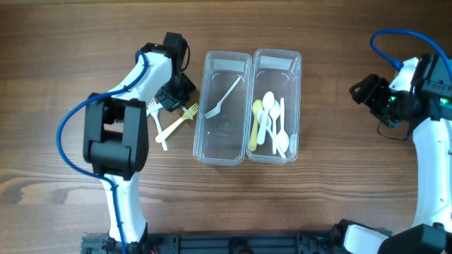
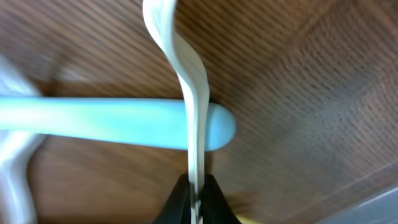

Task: Pack container
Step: 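Place the white fork into the left container and move back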

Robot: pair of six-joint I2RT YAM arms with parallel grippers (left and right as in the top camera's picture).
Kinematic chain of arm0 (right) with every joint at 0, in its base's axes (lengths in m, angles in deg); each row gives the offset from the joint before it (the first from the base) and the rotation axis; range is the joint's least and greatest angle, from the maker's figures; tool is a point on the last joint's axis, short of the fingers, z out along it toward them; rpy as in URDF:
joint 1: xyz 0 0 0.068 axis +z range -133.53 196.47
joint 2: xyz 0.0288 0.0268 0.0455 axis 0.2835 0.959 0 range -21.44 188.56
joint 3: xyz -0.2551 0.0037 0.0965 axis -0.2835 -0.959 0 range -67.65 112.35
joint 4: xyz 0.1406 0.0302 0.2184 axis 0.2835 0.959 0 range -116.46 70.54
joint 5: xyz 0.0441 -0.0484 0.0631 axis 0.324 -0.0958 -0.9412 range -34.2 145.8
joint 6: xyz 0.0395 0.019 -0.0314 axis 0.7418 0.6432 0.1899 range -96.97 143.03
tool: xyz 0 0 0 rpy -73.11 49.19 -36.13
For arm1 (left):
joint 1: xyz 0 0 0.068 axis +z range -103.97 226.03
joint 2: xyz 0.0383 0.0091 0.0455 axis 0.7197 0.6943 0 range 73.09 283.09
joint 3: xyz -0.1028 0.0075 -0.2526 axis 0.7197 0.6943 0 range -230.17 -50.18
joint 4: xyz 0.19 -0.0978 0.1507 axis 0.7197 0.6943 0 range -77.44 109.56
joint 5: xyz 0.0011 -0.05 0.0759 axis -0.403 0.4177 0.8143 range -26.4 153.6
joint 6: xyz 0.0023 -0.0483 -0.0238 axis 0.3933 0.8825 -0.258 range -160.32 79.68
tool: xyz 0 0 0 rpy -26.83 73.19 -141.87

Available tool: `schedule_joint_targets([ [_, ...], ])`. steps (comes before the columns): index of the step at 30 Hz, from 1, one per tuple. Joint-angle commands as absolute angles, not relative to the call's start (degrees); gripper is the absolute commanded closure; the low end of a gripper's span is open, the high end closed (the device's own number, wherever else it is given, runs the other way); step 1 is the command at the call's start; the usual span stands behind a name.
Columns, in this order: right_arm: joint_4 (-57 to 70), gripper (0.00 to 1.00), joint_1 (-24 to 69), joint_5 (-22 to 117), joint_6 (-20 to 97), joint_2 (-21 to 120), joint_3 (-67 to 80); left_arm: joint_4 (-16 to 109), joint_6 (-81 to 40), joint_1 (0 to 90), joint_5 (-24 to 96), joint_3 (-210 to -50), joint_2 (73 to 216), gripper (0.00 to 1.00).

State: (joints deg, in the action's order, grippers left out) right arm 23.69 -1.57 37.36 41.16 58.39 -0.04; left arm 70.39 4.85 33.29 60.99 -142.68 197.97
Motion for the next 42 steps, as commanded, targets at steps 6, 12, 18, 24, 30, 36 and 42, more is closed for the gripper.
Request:
schedule_joint_targets([
  [6, 23.29, 0.24, -1.51, 36.42, 41.20, 58.98, -0.61, 71.13, -16.70, 27.74, 67.55, -143.30, 173.86, 0.96],
  [12, 23.32, 0.24, -1.51, 36.42, 41.20, 58.98, -0.61, 68.64, -26.43, 16.12, 67.48, -140.72, 177.40, 0.96],
  [18, 23.51, 0.24, -1.51, 36.40, 41.18, 58.98, -0.61, 68.51, -26.41, 13.51, 65.60, -140.37, 182.67, 0.63],
  [24, 23.51, 0.24, -1.51, 36.40, 41.20, 58.98, -0.61, 72.14, -26.21, 14.96, 66.24, -142.90, 176.44, 0.22],
  [30, 23.36, 0.24, -1.51, 36.42, 41.20, 58.98, -0.61, 81.80, -25.45, 21.56, 69.10, -139.34, 175.22, 0.96],
  [36, 23.36, 0.24, -1.51, 36.42, 41.20, 58.98, -0.61, 71.41, -23.28, 22.08, 66.85, -126.82, 175.22, 0.96],
  [42, 23.36, 0.24, -1.51, 36.42, 41.20, 58.98, -0.61, 66.96, -17.75, 16.84, 59.81, -123.25, 175.20, 0.96],
])
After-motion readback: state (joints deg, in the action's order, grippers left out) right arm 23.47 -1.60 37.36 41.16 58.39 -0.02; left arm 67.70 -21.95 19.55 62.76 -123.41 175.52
